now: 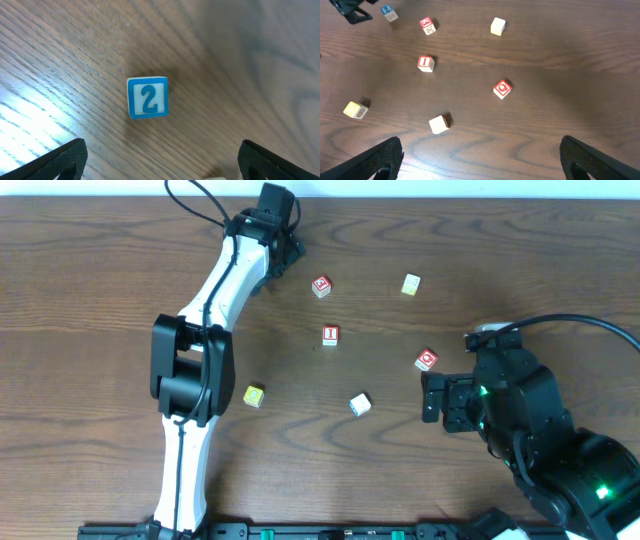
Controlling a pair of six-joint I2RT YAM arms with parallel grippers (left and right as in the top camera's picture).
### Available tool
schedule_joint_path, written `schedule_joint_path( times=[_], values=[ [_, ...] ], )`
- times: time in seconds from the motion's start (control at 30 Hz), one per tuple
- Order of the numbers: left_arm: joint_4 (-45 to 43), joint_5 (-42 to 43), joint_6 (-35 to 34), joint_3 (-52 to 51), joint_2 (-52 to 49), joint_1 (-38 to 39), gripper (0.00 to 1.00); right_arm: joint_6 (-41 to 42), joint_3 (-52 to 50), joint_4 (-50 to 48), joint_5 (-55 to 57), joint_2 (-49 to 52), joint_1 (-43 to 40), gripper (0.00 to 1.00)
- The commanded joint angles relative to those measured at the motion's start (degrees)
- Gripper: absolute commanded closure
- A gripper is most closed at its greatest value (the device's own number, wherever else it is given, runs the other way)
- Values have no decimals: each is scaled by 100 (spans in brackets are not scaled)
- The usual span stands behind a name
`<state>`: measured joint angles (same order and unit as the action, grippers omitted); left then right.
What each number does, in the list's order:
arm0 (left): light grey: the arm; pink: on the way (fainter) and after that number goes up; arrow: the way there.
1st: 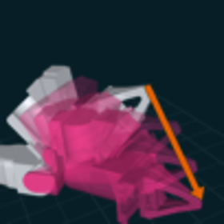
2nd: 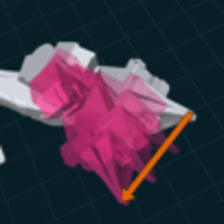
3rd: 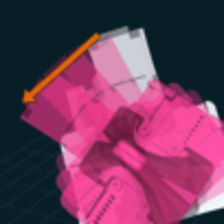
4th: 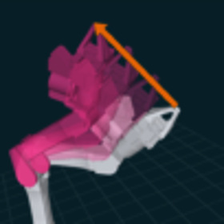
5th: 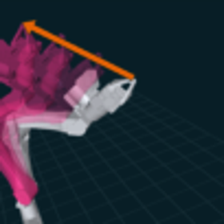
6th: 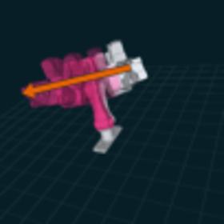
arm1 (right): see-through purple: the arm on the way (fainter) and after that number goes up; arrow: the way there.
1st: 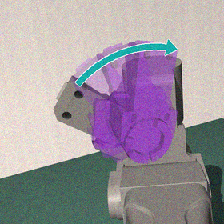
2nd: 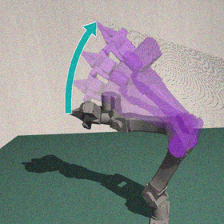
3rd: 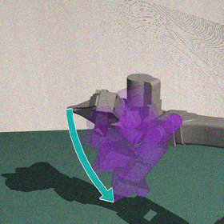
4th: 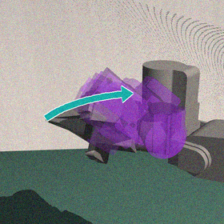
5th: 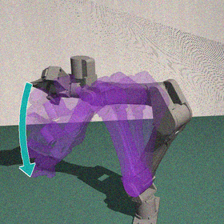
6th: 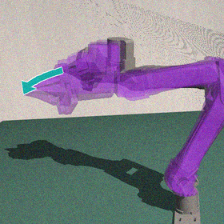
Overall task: Spell out Ai2
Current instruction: 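Close the left gripper on the blue '2' block and lift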
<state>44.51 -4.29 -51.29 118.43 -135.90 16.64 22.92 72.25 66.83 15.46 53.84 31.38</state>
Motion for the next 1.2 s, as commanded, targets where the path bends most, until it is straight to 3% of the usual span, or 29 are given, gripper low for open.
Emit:
schedule_joint_path(
  times=[0.0,0.9,1.0,1.17],
  values=[
    [4,101,-170,131,-225,-44,3,-74,-4,7,81,-20,-24,1],
    [-485,450,-273,131,-597,-280,10,-72,-4,7,79,-20,-24,1],
    [-557,448,-271,131,-597,-280,15,-72,-4,7,81,-20,-24,1],
    [-570,433,-273,131,-597,-282,32,-72,-4,7,81,-22,-24,1]
  ],
)
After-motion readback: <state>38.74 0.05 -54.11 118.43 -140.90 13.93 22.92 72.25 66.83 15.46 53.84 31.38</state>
